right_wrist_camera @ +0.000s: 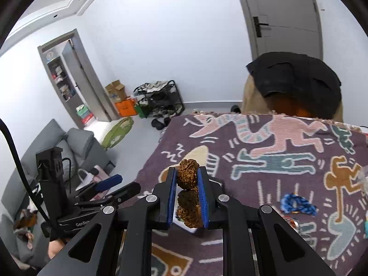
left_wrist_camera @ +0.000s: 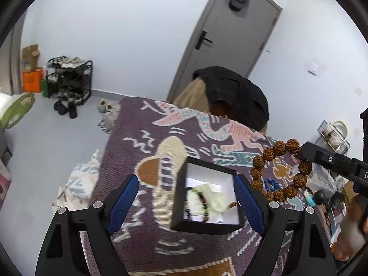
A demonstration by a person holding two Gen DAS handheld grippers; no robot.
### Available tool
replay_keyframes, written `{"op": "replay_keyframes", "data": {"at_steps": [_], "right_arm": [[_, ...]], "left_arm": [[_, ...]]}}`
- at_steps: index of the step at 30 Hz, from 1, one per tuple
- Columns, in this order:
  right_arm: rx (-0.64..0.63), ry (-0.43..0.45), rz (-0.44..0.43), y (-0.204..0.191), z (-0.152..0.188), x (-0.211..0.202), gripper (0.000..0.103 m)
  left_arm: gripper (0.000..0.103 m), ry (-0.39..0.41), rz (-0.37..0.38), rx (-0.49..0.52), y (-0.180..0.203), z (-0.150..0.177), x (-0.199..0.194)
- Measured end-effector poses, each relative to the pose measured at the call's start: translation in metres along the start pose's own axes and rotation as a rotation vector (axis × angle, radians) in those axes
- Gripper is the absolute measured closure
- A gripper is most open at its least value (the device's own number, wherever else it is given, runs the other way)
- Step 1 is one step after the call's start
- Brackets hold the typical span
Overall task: Organize jewelry
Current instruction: 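Lower the brown bead bracelet into the black box and open the right gripper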
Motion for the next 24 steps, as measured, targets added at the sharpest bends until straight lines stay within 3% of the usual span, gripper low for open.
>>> {"op": "replay_keyframes", "data": {"at_steps": [7, 9, 12, 24], "right_arm": [[0.025, -0.075, -0.099, -0.018, 0.005, 0.035, 0.083], [0.044, -0.121, -0.067, -0.010, 0.008, 0.050, 0.081], [0.082, -0.115, 0.002, 0.012, 0.013, 0.052, 0.064], [0.162, -0.082, 0.093, 0.079, 0.031, 0.005, 0.063]], "left_arm": [[0.018, 0.001, -0.012, -0.032, -0.022, 0.002, -0.002], [0.018, -0.004, -0.011, -0.037, -0.023, 0.003, 0.000], [0.018, -0.003, -0.011, -0.031, -0.022, 0.003, -0.001], [0.018, -0.019, 0.019, 0.014, 0.011, 0.005, 0.008]]}}
Point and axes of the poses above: each gripper's, at about its wrist camera, not at the fingertips, and x roughly the way its jaws point, y to its right, z to its underside, the point moved 6 cm from there along x, roughly the way its jaws point, and after that the axes turned 5 degrees about -z, right-handed, at the moved point
